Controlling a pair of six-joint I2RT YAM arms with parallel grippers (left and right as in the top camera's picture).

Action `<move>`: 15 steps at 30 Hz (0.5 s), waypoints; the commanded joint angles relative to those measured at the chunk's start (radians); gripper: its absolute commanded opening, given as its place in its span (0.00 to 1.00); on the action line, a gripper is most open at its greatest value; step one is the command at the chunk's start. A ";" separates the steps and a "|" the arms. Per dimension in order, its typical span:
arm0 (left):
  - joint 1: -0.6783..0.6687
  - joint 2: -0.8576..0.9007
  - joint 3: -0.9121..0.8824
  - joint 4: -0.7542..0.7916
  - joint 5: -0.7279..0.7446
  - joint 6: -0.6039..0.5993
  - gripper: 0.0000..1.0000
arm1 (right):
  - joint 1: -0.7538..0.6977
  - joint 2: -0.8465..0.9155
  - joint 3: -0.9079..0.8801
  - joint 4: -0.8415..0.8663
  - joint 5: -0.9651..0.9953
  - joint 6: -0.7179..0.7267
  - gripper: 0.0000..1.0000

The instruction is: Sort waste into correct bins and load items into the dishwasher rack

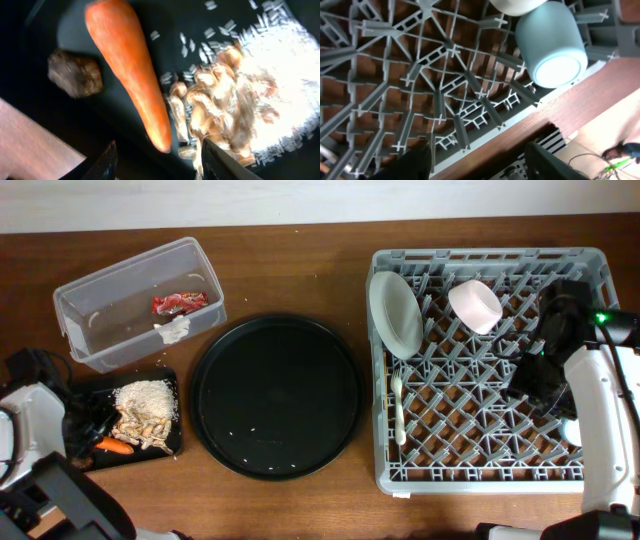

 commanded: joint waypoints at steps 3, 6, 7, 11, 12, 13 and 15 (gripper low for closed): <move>-0.291 -0.165 0.119 -0.037 0.170 0.117 0.62 | 0.005 -0.004 -0.002 0.114 -0.441 -0.280 0.83; -0.538 -0.157 0.134 -0.043 0.217 0.285 0.72 | 0.082 -0.004 -0.001 0.231 -0.499 -0.362 0.92; -0.587 -0.154 0.146 -0.071 0.217 0.305 0.75 | 0.111 -0.004 -0.001 0.261 -0.493 -0.362 0.97; -0.607 -0.179 0.217 -0.291 0.177 0.304 0.77 | 0.105 -0.027 -0.002 0.225 -0.435 -0.322 0.99; -0.608 -0.212 0.211 -0.310 0.140 0.304 0.77 | 0.105 -0.062 -0.002 0.227 -0.380 -0.293 1.00; -0.610 -0.274 0.183 -0.292 0.108 0.305 0.77 | 0.105 -0.106 -0.005 0.237 -0.367 -0.294 1.00; -0.610 -0.434 0.077 -0.204 0.089 0.304 0.79 | 0.105 -0.223 -0.053 0.290 -0.361 -0.294 1.00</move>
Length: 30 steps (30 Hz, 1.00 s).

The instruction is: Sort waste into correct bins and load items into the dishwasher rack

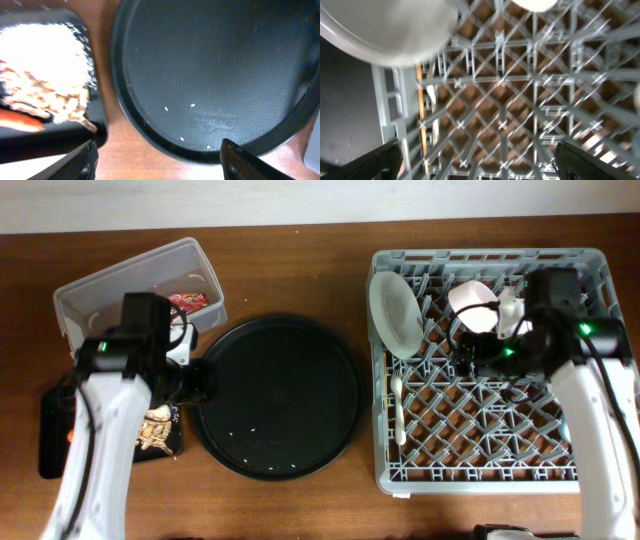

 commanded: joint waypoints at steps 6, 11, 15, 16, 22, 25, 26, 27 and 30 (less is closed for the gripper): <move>0.002 -0.762 -0.431 0.244 -0.043 0.018 0.99 | -0.005 -0.699 -0.449 0.198 0.101 0.014 0.99; 0.002 -0.877 -0.435 0.243 -0.032 0.018 0.99 | -0.004 -0.814 -0.455 0.173 0.101 0.014 0.99; 0.002 -0.877 -0.435 0.243 -0.032 0.018 0.99 | -0.004 -0.810 -0.455 0.166 0.101 0.014 0.99; 0.002 -0.877 -0.435 0.243 -0.032 0.018 0.99 | -0.004 -0.810 -0.455 0.166 0.101 0.014 0.99; 0.002 -0.877 -0.435 0.243 -0.032 0.018 0.99 | -0.003 -0.902 -0.517 0.171 0.107 0.009 0.99; 0.002 -0.877 -0.435 0.243 -0.032 0.018 0.99 | 0.044 -1.227 -0.879 0.539 0.109 0.006 0.99; 0.002 -0.877 -0.435 0.243 -0.032 0.018 0.99 | 0.064 -1.287 -0.955 0.626 0.113 0.006 0.99; 0.002 -0.877 -0.435 0.243 -0.032 0.018 0.99 | 0.082 -1.349 -1.053 0.753 0.113 0.006 0.99; 0.002 -0.877 -0.435 0.240 -0.032 0.018 0.99 | 0.096 -1.389 -1.275 1.132 0.112 0.006 0.99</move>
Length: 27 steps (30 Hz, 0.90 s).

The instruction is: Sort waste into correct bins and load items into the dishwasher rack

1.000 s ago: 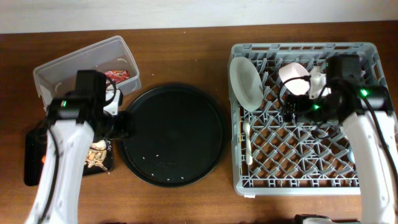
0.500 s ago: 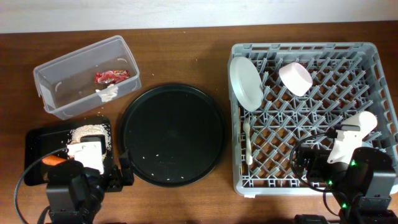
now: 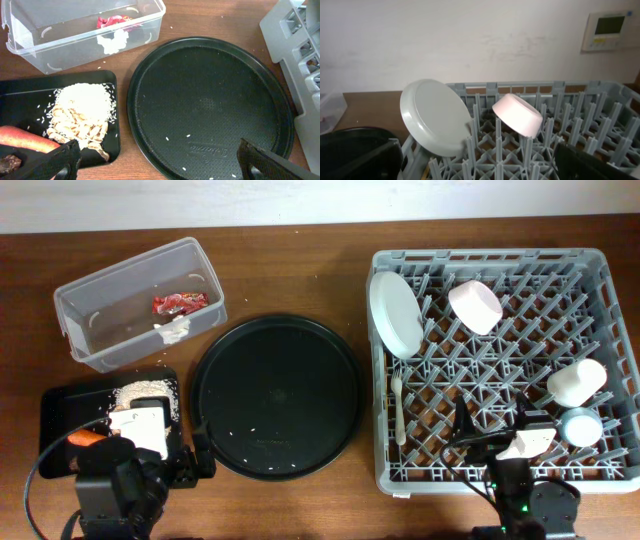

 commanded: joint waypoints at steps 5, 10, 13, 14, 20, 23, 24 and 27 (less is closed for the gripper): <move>0.001 -0.006 -0.003 -0.001 0.003 0.011 0.99 | 0.008 -0.016 -0.210 0.145 0.061 -0.034 0.99; 0.001 -0.006 -0.003 -0.001 0.003 0.011 0.99 | 0.008 -0.016 -0.210 0.146 0.058 -0.034 0.99; 0.001 -0.006 -0.003 -0.001 0.003 0.011 0.99 | 0.008 -0.016 -0.210 0.146 0.058 -0.034 0.99; 0.001 -0.006 -0.003 -0.001 0.003 0.011 0.99 | 0.008 -0.016 -0.210 0.146 0.058 -0.034 0.99; 0.001 -0.006 -0.003 -0.001 0.003 0.011 0.99 | 0.008 -0.016 -0.210 0.146 0.058 -0.034 0.99; -0.013 -0.080 -0.023 -0.039 -0.039 0.012 0.99 | 0.008 -0.016 -0.210 0.145 0.058 -0.034 0.99; -0.035 -0.164 -0.099 -0.020 -0.084 0.012 0.99 | 0.008 -0.016 -0.210 0.146 0.058 -0.034 0.99; -0.052 -0.434 -0.434 0.249 -0.098 0.012 0.99 | 0.008 -0.016 -0.210 0.145 0.058 -0.034 0.99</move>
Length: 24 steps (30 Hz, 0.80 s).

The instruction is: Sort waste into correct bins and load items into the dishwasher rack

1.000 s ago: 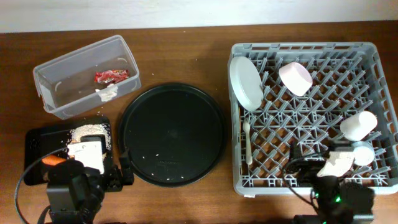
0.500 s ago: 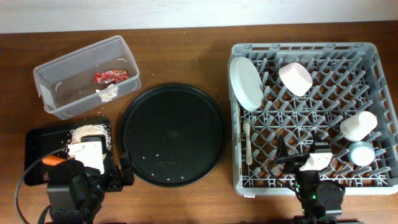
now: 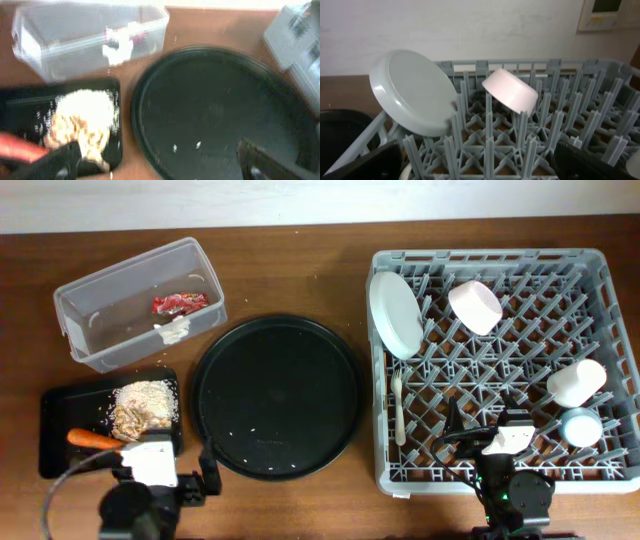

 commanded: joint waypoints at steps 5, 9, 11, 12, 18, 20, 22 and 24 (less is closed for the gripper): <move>-0.005 -0.243 -0.605 0.847 -0.023 0.037 0.99 | 0.006 -0.007 -0.006 -0.006 0.009 -0.007 0.99; -0.006 -0.243 -0.605 0.789 0.028 0.060 0.99 | 0.006 -0.007 -0.006 -0.006 0.009 -0.007 0.99; -0.006 -0.242 -0.605 0.788 0.028 0.060 0.99 | 0.006 -0.007 -0.006 -0.007 0.009 -0.007 0.99; -0.006 -0.242 -0.605 0.788 0.028 0.060 0.99 | 0.006 -0.007 -0.006 -0.006 0.009 -0.007 0.99; -0.006 -0.242 -0.605 0.788 0.028 0.060 0.99 | 0.006 -0.007 -0.006 -0.006 0.009 -0.007 0.99; -0.006 -0.242 -0.605 0.788 0.028 0.060 0.99 | 0.006 -0.007 -0.006 -0.007 0.009 -0.007 0.99; -0.006 -0.242 -0.605 0.788 0.028 0.060 0.99 | 0.006 -0.007 -0.006 -0.006 0.009 -0.007 0.99; -0.006 -0.242 -0.605 0.788 0.028 0.060 0.99 | 0.006 -0.007 -0.006 -0.006 0.009 -0.007 0.99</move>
